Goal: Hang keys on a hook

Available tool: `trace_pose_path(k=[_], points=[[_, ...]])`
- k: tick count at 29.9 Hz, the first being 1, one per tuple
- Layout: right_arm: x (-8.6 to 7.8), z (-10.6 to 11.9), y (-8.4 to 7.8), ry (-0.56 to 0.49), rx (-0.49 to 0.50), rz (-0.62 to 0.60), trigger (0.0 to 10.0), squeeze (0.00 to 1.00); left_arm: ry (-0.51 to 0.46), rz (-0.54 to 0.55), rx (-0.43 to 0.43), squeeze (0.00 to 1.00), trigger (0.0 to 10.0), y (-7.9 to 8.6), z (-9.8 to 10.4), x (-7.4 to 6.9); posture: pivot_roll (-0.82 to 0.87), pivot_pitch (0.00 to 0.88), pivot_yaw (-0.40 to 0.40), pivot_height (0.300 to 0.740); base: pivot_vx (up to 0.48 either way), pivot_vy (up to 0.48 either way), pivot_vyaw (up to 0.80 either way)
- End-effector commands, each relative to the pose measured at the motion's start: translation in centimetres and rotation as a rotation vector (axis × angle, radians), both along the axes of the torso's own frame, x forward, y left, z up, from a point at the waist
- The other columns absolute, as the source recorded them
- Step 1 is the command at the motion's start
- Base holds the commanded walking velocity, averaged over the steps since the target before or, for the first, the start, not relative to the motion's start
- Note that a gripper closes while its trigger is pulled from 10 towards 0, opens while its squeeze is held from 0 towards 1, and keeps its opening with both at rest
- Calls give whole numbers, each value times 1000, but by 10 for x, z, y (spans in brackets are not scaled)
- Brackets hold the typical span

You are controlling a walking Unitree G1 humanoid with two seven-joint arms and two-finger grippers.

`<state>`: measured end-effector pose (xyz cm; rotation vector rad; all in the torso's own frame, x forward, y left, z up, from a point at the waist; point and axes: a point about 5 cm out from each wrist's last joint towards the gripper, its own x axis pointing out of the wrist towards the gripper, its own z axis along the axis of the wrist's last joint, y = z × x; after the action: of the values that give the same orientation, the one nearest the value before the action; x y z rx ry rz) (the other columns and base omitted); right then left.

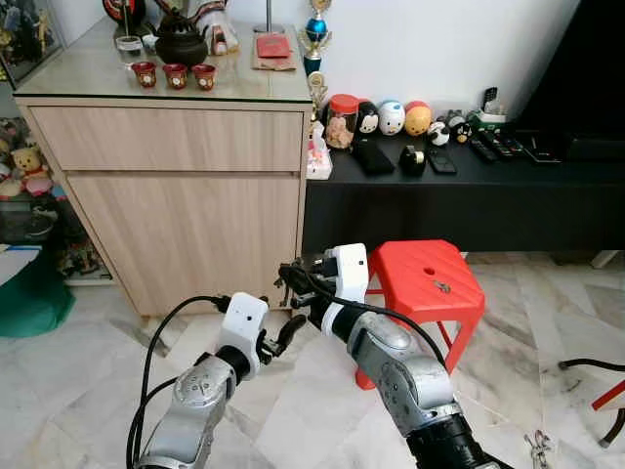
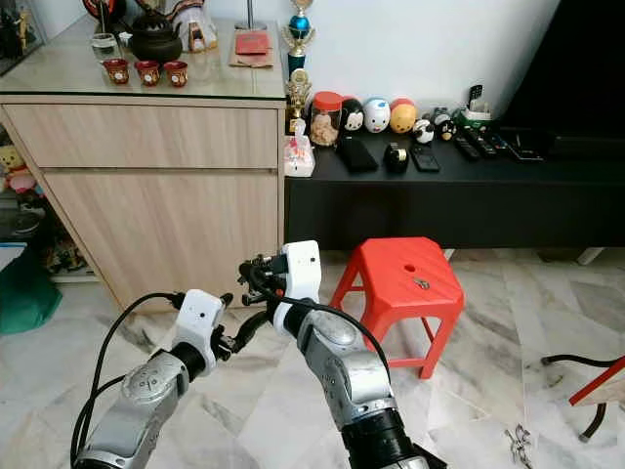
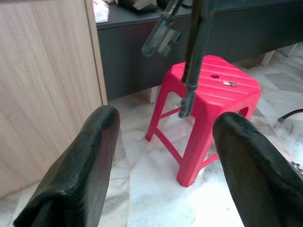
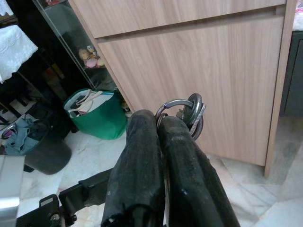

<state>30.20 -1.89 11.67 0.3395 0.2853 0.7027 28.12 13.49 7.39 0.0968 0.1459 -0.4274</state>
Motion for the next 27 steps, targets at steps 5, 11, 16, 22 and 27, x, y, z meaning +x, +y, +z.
trace_pose_path(k=[5,11,16,22,27], points=[[-5,6,7,-12,35,21,10000,0,-30,-4,-20,0,10000,-4,4,3,92,0,-118,740,0,0,0],[-6,5,6,-11,33,24,10000,0,-40,1,-31,0,4980,-4,4,4,93,0,-119,740,0,0,0],[-5,5,6,-8,31,23,10000,0,-51,-6,-52,0,0,-5,6,4,93,0,-120,740,0,0,0],[-5,5,6,-8,29,21,10000,0,-50,-21,-59,0,0,-7,6,4,93,0,-120,740,0,0,0],[-5,4,6,-8,29,18,10000,0,-48,-37,-62,0,0,-9,6,3,93,0,-119,740,0,0,0]])
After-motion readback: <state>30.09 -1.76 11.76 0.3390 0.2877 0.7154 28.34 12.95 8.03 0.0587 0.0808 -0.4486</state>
